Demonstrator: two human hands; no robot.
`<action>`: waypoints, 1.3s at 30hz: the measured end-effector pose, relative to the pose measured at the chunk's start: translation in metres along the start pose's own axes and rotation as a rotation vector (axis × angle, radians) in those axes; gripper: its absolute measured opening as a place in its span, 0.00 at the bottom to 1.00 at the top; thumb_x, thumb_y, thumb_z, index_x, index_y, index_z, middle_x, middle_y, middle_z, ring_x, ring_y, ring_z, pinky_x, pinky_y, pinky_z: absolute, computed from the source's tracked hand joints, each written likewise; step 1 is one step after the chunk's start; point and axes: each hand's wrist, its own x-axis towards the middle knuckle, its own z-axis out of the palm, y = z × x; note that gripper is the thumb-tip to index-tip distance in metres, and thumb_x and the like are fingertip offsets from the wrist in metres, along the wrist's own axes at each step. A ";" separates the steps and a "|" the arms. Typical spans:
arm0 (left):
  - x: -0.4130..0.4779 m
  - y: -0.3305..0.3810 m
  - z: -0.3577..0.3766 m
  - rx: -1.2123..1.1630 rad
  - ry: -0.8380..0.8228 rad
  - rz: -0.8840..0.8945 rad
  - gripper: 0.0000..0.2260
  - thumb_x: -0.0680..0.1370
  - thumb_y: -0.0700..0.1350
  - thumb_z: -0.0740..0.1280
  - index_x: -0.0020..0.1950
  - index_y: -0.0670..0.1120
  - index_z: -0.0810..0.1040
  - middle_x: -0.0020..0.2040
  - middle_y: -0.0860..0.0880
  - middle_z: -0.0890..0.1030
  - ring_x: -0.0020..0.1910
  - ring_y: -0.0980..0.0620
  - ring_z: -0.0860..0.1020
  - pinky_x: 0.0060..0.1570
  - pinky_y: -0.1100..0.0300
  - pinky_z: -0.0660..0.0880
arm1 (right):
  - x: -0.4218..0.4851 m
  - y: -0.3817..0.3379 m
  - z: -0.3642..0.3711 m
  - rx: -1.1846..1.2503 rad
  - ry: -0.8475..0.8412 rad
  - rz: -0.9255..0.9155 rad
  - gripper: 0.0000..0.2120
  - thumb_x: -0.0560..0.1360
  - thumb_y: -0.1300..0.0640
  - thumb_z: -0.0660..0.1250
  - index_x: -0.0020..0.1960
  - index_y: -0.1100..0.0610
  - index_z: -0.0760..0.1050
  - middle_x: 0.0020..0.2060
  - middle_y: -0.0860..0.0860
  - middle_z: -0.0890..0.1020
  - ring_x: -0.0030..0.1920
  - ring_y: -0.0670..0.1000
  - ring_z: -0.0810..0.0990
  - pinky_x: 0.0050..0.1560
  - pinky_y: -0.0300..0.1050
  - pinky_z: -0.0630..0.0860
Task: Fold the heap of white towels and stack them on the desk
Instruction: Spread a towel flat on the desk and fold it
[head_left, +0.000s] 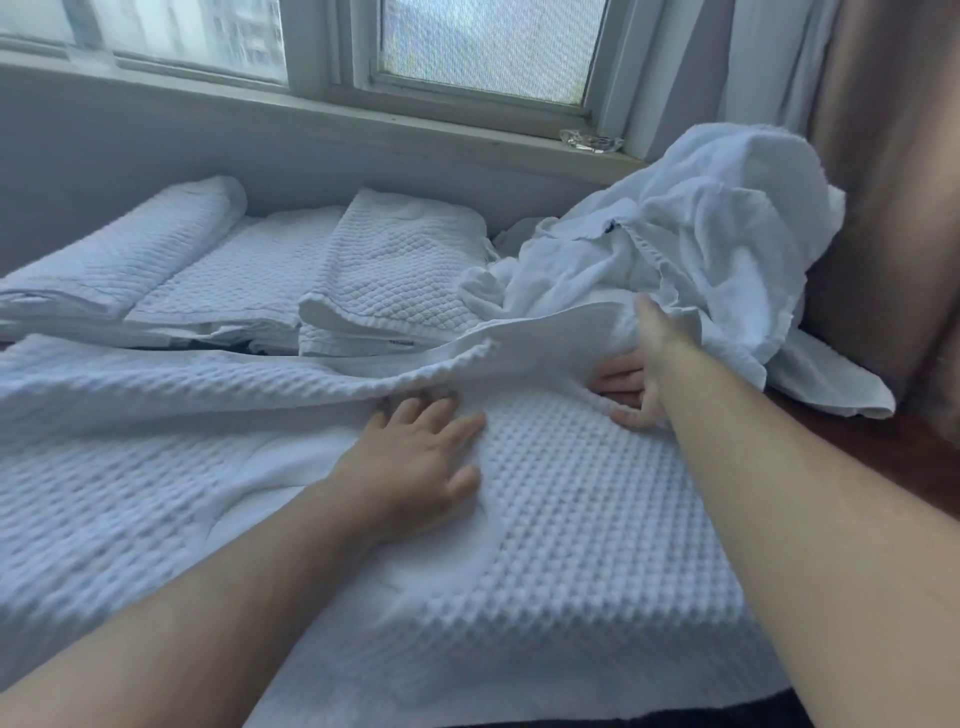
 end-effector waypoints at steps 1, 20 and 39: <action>-0.003 0.001 0.000 -0.005 0.011 -0.001 0.28 0.80 0.62 0.54 0.80 0.60 0.55 0.81 0.52 0.55 0.78 0.49 0.54 0.76 0.44 0.52 | -0.002 0.000 -0.001 0.015 0.014 -0.007 0.32 0.75 0.36 0.53 0.58 0.61 0.80 0.46 0.60 0.86 0.46 0.59 0.83 0.40 0.52 0.77; 0.003 0.006 -0.005 -0.005 0.542 -0.070 0.32 0.77 0.51 0.70 0.78 0.46 0.63 0.65 0.46 0.78 0.71 0.43 0.71 0.74 0.44 0.59 | -0.034 0.107 -0.051 0.570 -0.160 -0.575 0.26 0.66 0.70 0.59 0.60 0.58 0.81 0.52 0.59 0.84 0.54 0.61 0.83 0.51 0.57 0.82; -0.002 0.041 -0.029 -0.026 0.527 -0.124 0.09 0.73 0.49 0.69 0.49 0.48 0.73 0.45 0.49 0.78 0.47 0.41 0.76 0.45 0.49 0.69 | -0.011 0.082 -0.042 0.485 -0.071 -0.478 0.20 0.79 0.48 0.58 0.58 0.60 0.80 0.53 0.59 0.86 0.57 0.60 0.84 0.54 0.55 0.81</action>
